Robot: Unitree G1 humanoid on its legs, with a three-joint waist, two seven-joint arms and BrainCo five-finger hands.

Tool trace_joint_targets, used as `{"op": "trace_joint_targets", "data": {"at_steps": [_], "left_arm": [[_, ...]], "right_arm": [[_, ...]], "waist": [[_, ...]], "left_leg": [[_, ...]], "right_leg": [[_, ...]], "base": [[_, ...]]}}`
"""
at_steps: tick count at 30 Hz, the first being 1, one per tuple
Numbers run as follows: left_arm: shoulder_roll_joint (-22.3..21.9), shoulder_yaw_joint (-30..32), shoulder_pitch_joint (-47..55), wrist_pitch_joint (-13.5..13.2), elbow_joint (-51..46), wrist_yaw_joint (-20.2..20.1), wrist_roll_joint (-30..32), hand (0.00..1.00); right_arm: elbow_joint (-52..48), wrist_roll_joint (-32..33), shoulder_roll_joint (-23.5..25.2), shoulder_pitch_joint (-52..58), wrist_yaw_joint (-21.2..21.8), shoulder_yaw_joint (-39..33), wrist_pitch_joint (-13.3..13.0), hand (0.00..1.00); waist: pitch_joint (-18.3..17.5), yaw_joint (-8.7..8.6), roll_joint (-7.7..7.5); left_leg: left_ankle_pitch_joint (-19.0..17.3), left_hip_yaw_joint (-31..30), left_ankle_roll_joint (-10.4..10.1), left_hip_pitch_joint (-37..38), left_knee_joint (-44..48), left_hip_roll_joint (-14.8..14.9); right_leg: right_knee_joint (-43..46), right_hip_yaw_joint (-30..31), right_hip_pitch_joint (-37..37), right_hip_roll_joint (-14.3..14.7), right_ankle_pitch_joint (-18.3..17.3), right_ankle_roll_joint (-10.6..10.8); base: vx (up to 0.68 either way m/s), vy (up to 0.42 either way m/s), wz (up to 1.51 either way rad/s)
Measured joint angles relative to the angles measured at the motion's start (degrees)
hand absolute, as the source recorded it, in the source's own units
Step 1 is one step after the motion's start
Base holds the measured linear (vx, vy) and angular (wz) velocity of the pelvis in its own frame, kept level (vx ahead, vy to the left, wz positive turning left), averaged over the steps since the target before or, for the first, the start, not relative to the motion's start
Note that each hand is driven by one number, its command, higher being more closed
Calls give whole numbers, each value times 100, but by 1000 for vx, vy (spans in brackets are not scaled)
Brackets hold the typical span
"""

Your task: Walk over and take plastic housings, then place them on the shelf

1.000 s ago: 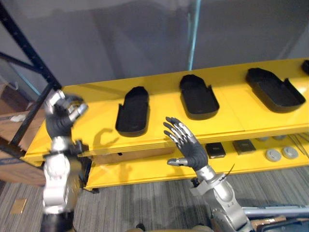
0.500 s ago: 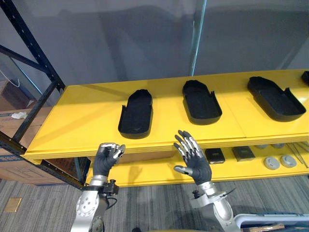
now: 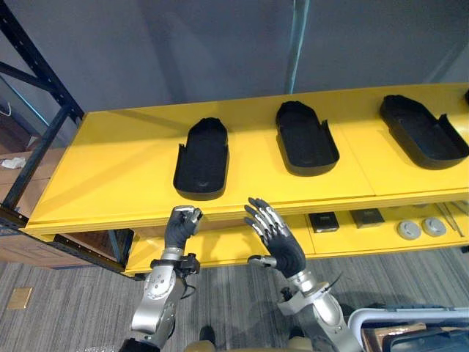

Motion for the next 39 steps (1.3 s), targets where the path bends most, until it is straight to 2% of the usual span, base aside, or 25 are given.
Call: {"op": "trace_joint_targets", "data": {"at_steps": [3, 6, 10, 13, 16, 26, 33, 37, 39], "left_arm": [[34, 2, -230, -58, 355, 106, -2, 100], [41, 3, -302, -62, 552, 247, -2, 100], [39, 36, -508, -76, 1009, 434, -3, 100], [53, 180, -720, -129, 1403, 565, -12, 100], [51, 268, -728, -227, 1615, 676, -14, 100], [50, 318, -891, -565, 2166, 936, 0, 100], [50, 396, -1083, -763, 2422, 1069, -15, 100], [45, 396, -1083, -963, 2484, 1090, -61, 100], [42, 421, -1081, -981, 2432, 1091, -58, 100]], "right_arm": [[0, 3, -40, 2, 89, -8, 4, 0], [-1, 4, -35, 16, 214, -47, 7, 0], [-1, 4, -37, 37, 288, -213, 17, 0], [-3, 15, -40, 65, 466, -407, 50, 0], [-10, 18, -40, 120, 586, -453, 53, 0], [-216, 126, -235, 207, 1013, -675, 120, 0], [-248, 126, -318, 265, 1118, -806, 163, 0], [-249, 125, -354, 267, 1130, -872, 163, 0], [-249, 123, -323, 255, 1130, -876, 166, 0]], "waist": [[4, -14, 5], [5, -137, 4], [18, -152, 19], [168, -220, 24], [178, -326, 34], [263, -434, 141], [401, -482, 164], [436, -488, 217], [457, -487, 249]], "left_leg": [[-7, 108, 9, 51, 7, 4], [-17, 150, 22, 54, 21, 1], [-21, 273, 27, 78, 27, 3], [-28, 408, 35, 157, 29, 4], [-30, 472, 39, 154, 28, 3], [-43, 707, 42, 249, 45, 2], [-87, 759, 27, 241, 46, -9], [-50, 758, -22, 210, 28, -10], [-9, 761, 17, 145, 40, -11]], "right_leg": [[45, 103, -36, -1, -10, 2], [90, 157, -88, -9, -15, 3], [180, 302, -197, -11, -20, 0], [230, 419, -224, -12, -22, -1], [267, 502, -300, -10, -18, 3], [378, 752, -406, -4, -7, 21], [376, 864, -500, -7, 3, 10], [386, 871, -555, -6, 16, 3], [407, 866, -618, -4, 36, 6]], "base": [[-11, 2, -16], [-21, 5, -9], [-31, 8, -17], [-43, 8, -20], [-11, 7, -13], [-25, 7, -11], [-48, 4, -7], [0, 0, 0], [0, 0, 0]]}}
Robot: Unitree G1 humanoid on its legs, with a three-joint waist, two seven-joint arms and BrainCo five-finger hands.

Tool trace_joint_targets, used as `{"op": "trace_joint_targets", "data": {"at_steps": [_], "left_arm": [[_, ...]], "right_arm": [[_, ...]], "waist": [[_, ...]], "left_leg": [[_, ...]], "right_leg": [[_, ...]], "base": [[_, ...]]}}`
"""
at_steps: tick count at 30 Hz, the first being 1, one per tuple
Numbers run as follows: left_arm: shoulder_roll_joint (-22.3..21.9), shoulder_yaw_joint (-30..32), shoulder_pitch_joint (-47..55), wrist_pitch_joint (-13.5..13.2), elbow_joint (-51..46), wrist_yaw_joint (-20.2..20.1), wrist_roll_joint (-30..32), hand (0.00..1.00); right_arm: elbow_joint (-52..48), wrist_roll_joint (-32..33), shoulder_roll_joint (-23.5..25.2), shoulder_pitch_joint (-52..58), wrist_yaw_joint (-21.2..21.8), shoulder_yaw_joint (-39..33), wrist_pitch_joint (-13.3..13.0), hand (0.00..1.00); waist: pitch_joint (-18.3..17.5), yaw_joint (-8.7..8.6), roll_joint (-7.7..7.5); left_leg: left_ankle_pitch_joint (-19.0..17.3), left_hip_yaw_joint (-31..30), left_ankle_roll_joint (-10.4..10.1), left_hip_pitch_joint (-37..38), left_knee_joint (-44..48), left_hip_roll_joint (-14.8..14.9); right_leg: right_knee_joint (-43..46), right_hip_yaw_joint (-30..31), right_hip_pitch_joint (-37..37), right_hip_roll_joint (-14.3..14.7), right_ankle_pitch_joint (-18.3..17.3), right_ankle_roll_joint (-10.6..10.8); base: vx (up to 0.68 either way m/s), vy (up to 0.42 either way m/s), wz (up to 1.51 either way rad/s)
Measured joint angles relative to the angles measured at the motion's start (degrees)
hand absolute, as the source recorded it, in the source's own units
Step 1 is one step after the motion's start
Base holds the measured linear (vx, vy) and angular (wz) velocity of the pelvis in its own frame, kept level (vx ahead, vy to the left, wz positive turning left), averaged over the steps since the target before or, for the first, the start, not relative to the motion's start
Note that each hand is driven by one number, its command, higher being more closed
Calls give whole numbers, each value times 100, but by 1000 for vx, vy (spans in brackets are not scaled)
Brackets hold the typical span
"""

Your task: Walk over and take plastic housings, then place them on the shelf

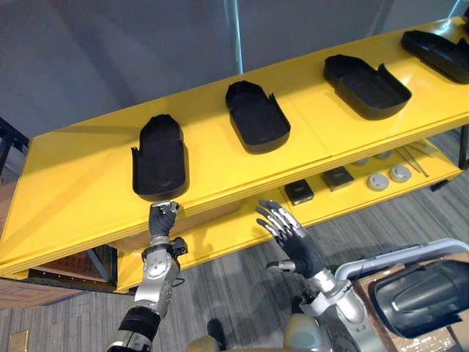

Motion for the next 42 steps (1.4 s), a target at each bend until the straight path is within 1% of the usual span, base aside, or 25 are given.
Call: {"op": "trace_joint_targets", "data": {"at_steps": [3, 5, 7, 8, 9, 10, 11, 13, 14, 15, 16, 17, 19, 20, 21, 23, 26, 28, 32, 37, 40, 41, 42], "left_arm": [[-41, 137, 84, 14, -163, 89, 2, 100], [-57, 245, 272, 18, -654, 205, 7, 100], [-67, 523, 422, 10, -1737, 333, 14, 100], [-68, 559, 481, 10, -2007, 333, 14, 100], [-105, 559, 669, 13, -2539, 332, 13, 100], [-161, 546, 768, 22, -2813, 334, 18, 100], [-366, 463, 1190, 29, -3489, 331, 22, 100], [-460, 332, 1494, 40, -3720, 322, 22, 100], [-521, 182, 1844, 85, -3938, 259, 16, 100], [-519, 139, 2015, 104, -4046, 234, 16, 100], [-522, 80, 2311, 152, -4229, 180, 18, 100], [-527, 65, 2503, 170, -4310, 118, 16, 100], [-526, 66, 2665, 192, -4338, 37, 7, 100], [-526, 59, 2766, 238, -4343, -19, 3, 100], [-527, 58, 2790, 253, -4343, -23, -1, 100], [-526, 44, 2875, 262, -4343, -64, -57, 100], [-522, 38, 2858, 261, -4344, -63, -107, 100], [-496, 41, 2708, 252, -4331, -20, -108, 100], [-452, 43, 2291, 239, -4099, -14, -106, 100], [-430, 68, 1794, 241, -3413, -66, -111, 100], [-368, 70, 1576, 241, -3018, -203, -153, 100], [-308, 70, 1485, 241, -2846, -210, -158, 100], [-268, 71, 1444, 241, -2759, -211, -160, 100]], "right_arm": [[0, -2, 40, 3, -4, 3, 58, 0], [-1, -7, 76, 16, -18, 9, 66, 0], [-45, -8, 148, 53, -75, 12, 72, 0], [-79, -10, 157, 63, -103, 33, 79, 0], [-210, -13, 178, 133, -161, 37, 86, 0], [-277, -16, 192, 175, -186, 37, 86, 0], [-401, -29, 202, 266, -313, 117, 88, 0], [-453, -45, 227, 320, -412, 139, 87, 0], [-458, -94, 249, 387, -534, 177, 86, 0], [-461, -124, 252, 413, -567, 204, 83, 0], [-463, -145, 254, 484, -656, 263, 75, 0], [-464, -202, 272, 587, -712, 270, 64, 0], [-464, -233, 279, 687, -817, 275, 61, 0], [-464, -228, 287, 753, -915, 272, 37, 0], [-464, -228, 290, 767, -927, 271, 21, 0], [-463, -229, 290, 782, -1011, 307, -99, 0], [-462, -231, 295, 781, -1046, 331, -141, 0], [-420, -231, 293, 782, -1157, 375, -141, 0], [-379, -231, 292, 762, -1155, 405, -141, 0], [-143, -230, 289, 700, -1118, 437, -122, 0], [-120, -229, 286, 634, -995, 427, -110, 0], [-119, -228, 285, 609, -935, 424, -61, 0], [-114, -228, 281, 587, -896, 418, -48, 0]], "waist": [[33, 3, 5], [51, 8, -7], [111, 35, -10], [114, 35, -4], [123, 32, 27], [131, 32, 39], [134, 47, 43], [141, 47, 47], [143, 71, 40], [149, 88, 30], [165, 126, 18], [165, 221, 18], [166, 288, 17], [166, 347, 15], [167, 364, 13], [168, 356, 11], [167, 357, 9], [162, 356, 1], [155, 349, -9], [139, 337, -35], [135, 246, -44], [122, 213, -56], [116, 212, -62]], "left_leg": [[8, -4, 0, -2, 2, 3], [7, -14, 1, -7, 4, 2], [1, -45, 12, -19, 26, -4], [2, -58, 14, -33, 43, -10], [-16, -143, 40, -105, 115, -25], [-19, -194, 46, -129, 133, -34], [-23, -225, 53, -168, 138, -44], [-25, -326, 55, -190, 153, -47], [-27, -410, 56, -182, 155, -44], [-29, -454, 57, -183, 155, -46], [-31, -509, 58, -184, 156, -46], [-39, -527, 66, -182, 164, -43], [-45, -580, 70, -186, 173, -50], [-49, -617, 72, -186, 183, -60], [-49, -618, 73, -191, 183, -64], [-51, -637, 77, -189, 183, -88], [-56, -647, 85, -186, 188, -101], [-55, -645, 85, -187, 185, -102], [-55, -637, 85, -179, 182, -101], [-58, -510, 90, -62, 143, -99], [-66, -479, 99, -49, 143, -101], [-67, -454, 99, -45, 143, -100], [-67, -412, 100, -42, 143, -98]], "right_leg": [[16, -5, -9, 2, 7, 3], [16, -16, 0, 1, 7, 3], [39, -65, 36, -14, 10, 8], [40, -83, 39, -25, 10, 9], [41, -151, 51, -56, 11, 13], [41, -175, 59, -69, 10, 15], [26, -221, 71, -82, 7, 20], [-24, -333, 150, -92, 7, 20], [-55, -448, 248, -95, -11, 32], [-55, -474, 270, -97, -26, 34], [-63, -529, 318, -99, -46, 42], [-70, -577, 348, -102, -58, 42], [-101, -649, 413, -113, -62, 43], [-130, -688, 452, -121, -62, 45], [-138, -701, 454, -127, -63, 45], [-165, -743, 491, -154, -62, 47], [-206, -761, 524, -166, -52, 61], [-224, -761, 526, -164, -46, 67], [-222, -755, 526, -162, -42, 72], [-210, -617, 518, -152, -41, 73], [-196, -574, 496, -153, -40, 75], [-166, -531, 445, -151, -43, 72], [-138, -480, 408, -147, -44, 70]], "base": [[0, 0, 0], [7, -1, 2], [25, -1, 8], [33, 5, 16], [28, 6, 20], [51, 11, 28], [48, 6, 23], [45, -4, 30], [32, -13, 33], [27, -16, 34], [8, -9, 21], [3, -7, 20], [-5, 1, 16], [-8, 6, 14], [-10, 11, 9], [-4, 16, 5], [1, 5, 2], [0, 0, 0], [0, 0, 0], [3, 6, -12], [-11, 10, -10], [-23, 9, -13], [-18, 12, -24]]}}
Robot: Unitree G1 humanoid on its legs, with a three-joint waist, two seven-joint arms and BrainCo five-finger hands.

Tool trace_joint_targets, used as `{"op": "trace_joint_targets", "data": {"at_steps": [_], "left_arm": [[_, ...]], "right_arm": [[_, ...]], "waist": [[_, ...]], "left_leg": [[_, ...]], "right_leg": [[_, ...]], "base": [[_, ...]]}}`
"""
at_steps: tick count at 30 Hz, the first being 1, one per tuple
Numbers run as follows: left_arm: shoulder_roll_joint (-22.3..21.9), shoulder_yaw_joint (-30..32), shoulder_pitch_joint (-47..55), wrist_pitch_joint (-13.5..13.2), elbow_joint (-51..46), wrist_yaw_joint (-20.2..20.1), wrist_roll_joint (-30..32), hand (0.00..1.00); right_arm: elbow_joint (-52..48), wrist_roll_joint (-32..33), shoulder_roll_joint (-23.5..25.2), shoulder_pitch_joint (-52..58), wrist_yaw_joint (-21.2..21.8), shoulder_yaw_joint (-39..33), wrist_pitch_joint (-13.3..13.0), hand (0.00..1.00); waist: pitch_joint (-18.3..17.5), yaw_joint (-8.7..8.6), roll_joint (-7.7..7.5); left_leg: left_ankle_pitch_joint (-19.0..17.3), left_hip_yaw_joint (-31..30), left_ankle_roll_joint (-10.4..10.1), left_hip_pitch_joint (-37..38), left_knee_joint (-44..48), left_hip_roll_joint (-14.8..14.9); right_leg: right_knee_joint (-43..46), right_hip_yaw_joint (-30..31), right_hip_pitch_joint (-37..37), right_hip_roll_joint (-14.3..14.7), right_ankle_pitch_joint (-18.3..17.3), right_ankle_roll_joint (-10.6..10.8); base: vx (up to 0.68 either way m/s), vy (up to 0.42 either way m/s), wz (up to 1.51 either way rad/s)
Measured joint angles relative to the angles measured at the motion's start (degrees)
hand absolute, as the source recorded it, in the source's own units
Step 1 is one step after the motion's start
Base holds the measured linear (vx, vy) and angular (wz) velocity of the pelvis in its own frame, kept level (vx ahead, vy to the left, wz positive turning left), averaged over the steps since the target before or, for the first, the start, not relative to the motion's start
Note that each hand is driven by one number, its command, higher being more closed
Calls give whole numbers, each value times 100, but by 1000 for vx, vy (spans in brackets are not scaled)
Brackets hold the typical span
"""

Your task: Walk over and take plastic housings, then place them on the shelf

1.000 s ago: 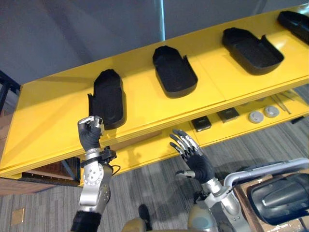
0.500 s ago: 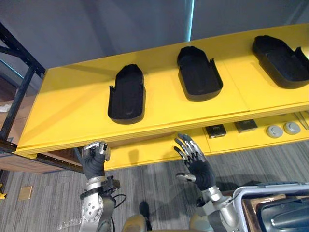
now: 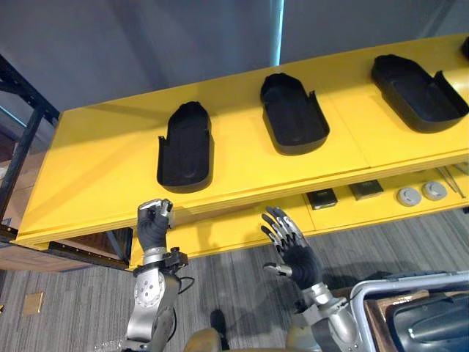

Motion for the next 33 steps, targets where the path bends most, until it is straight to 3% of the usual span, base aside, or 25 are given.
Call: {"op": "trace_joint_targets", "data": {"at_steps": [6, 18, 23, 33], "left_arm": [[65, 40, -410, -20, 795, -48, -73, 100], [96, 73, -911, -473, 1739, -45, -241, 100], [226, 112, -1118, -613, 2040, -18, -286, 100], [286, 297, -1799, -730, 3039, 36, -554, 100]], "right_arm": [[29, 5, -51, -48, 229, -225, 80, 0], [179, 7, -148, -55, 589, -444, 151, 0], [179, 8, -186, -44, 721, -563, 234, 0], [175, 12, -394, -145, 774, -671, 390, 0]], "waist": [[-23, -105, -30], [-31, -329, -17], [-61, -450, 38], [18, -526, 167]], "left_leg": [[-11, 162, 17, 47, 2, -13], [-14, 378, 21, 49, 42, -24], [-15, 425, 25, 44, 49, -37], [-30, 544, 22, 26, 62, -72]], "right_leg": [[96, 184, -98, -10, 0, 2], [287, 459, -379, -11, -13, -12], [370, 543, -439, -14, -8, -6], [437, 703, -591, -37, -6, -1]], "base": [[-20, 15, -13], [-30, 6, -10], [-8, 2, -7], [-12, 3, -5]]}}
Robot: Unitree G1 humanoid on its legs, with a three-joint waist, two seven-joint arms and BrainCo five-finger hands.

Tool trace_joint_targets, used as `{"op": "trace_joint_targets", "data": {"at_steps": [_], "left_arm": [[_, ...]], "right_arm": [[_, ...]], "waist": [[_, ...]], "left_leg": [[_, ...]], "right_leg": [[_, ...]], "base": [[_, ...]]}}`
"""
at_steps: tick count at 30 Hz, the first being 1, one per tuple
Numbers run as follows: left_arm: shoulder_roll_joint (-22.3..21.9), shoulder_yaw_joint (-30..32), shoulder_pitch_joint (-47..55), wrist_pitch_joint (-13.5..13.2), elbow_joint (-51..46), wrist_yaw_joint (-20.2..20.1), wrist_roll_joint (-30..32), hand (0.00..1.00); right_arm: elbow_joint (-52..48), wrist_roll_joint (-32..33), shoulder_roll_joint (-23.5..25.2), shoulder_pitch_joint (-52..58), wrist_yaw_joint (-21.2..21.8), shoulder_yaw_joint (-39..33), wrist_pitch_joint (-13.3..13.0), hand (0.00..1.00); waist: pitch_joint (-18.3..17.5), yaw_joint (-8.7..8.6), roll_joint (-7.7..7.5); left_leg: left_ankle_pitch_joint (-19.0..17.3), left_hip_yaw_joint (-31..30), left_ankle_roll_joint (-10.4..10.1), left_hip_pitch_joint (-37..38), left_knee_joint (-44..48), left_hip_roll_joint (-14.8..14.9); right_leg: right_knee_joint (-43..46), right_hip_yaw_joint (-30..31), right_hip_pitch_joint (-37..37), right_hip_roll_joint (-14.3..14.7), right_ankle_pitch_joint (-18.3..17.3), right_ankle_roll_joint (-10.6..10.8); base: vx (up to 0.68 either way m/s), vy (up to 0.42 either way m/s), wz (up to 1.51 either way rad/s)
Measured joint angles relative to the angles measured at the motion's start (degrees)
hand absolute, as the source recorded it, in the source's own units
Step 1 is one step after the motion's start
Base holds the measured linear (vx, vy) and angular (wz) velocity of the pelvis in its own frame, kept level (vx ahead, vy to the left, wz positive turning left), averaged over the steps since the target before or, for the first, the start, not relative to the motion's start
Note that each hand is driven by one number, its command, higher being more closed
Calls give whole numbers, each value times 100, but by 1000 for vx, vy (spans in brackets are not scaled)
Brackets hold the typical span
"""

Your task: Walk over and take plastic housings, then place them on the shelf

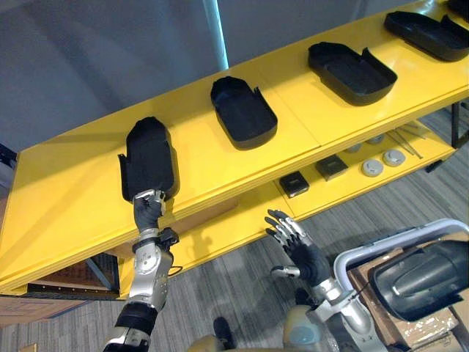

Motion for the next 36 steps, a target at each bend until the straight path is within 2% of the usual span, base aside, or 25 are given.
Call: {"op": "trace_joint_targets", "data": {"at_steps": [5, 9, 12, 14, 18, 19, 21, 25, 26, 28, 31, 34, 35, 36], "left_arm": [[249, 52, -383, -115, 374, 2, -190, 100], [301, 238, -755, -171, 562, 8, -328, 100], [463, 252, -954, -203, 585, 18, -366, 100], [541, 267, -1190, -314, 586, 52, -365, 100], [674, 264, -1651, -361, 586, 81, -311, 100], [673, 252, -1887, -360, 583, 151, -268, 100], [673, 246, -2082, -363, 578, 174, -205, 100], [675, 129, -2457, -330, 433, 185, -11, 100], [675, 117, -2476, -328, 404, 187, 36, 100], [685, -18, -2530, -320, 323, 180, 114, 100], [692, -36, -2530, -304, 193, 171, 113, 100], [695, -26, -2460, -239, -134, 170, 102, 100], [680, -20, -2293, -217, -447, 170, 104, 0], [644, -19, -2168, -205, -675, 171, 106, 0]], "right_arm": [[-78, -3, -46, -213, 75, -64, 31, 0], [-239, -3, -101, -330, 147, -189, 33, 0], [-266, -4, -145, -533, 370, -166, 33, 0], [-275, -2, -167, -705, 524, -149, 48, 0], [-306, 4, -210, -1187, 1033, 11, 156, 0], [-376, 35, -264, -1423, 1261, 161, 200, 0], [-418, 115, -302, -1658, 1376, 393, 235, 0], [-364, 116, -275, -2285, 1305, 873, 268, 0], [-333, 115, -264, -2353, 1244, 944, 268, 0], [-72, 115, -162, -2566, 965, 1006, 270, 0], [124, 106, -105, -2681, 716, 1013, 277, 0], [198, 61, -46, -2699, 497, 1000, 268, 0], [196, -36, 50, -2647, 425, 964, 244, 0], [194, -53, 99, -2591, 372, 953, 201, 0]], "waist": [[153, -114, 50], [450, -139, 60], [587, -147, 59], [722, -130, 37], [961, -99, -22], [1083, -75, -46], [1144, 7, -82], [1258, 207, -191], [1262, 213, -198], [1271, 368, -213], [1274, 501, -219], [1329, 537, -313], [1357, 513, -362], [1366, 513, -378]], "left_leg": [[-27, 31, -2, -167, 112, -7], [-38, 27, 2, -189, 189, -4], [-38, 17, 1, -322, 223, -5], [-36, -22, 3, -489, 322, -3], [-33, -150, 7, -734, 480, -2], [-34, -228, 8, -834, 576, 3], [-34, -326, 8, -941, 620, 10], [-26, -582, 15, -1281, 813, 12], [-18, -642, 18, -1325, 822, 3], [4, -755, 11, -1411, 840, -7], [5, -805, 8, -1487, 869, -1], [5, -843, 9, -1498, 890, 1], [5, -894, 9, -1498, 887, 3], [5, -909, 9, -1499, 884, 5]], "right_leg": [[113, 90, -207, -7, -3, -3], [178, 100, -211, -15, -1, -1], [204, 104, -345, -24, -3, -5], [284, 93, -468, -37, 0, -5], [407, 32, -612, -63, 2, -7], [450, -66, -615, -88, -6, -18], [490, -111, -685, -90, -15, -27], [668, -361, -817, -150, -92, -61], [690, -404, -819, -163, -114, -59], [740, -514, -836, -186, -152, -74], [754, -577, -855, -189, -175, -80], [736, -626, -817, -189, -175, -81], [708, -669, -780, -182, -175, -82], [695, -685, -767, -178, -175, -82]], "base": [[-8, -2, -3], [0, 0, 0], [-6, -6, 3], [-3, -18, 10], [-20, -15, 18], [-20, -12, 26], [-43, -21, 25], [-44, -27, 34], [-29, -30, 39], [0, -23, 30], [19, -22, 11], [24, -16, 7], [19, -17, 10], [26, -20, 11]]}}
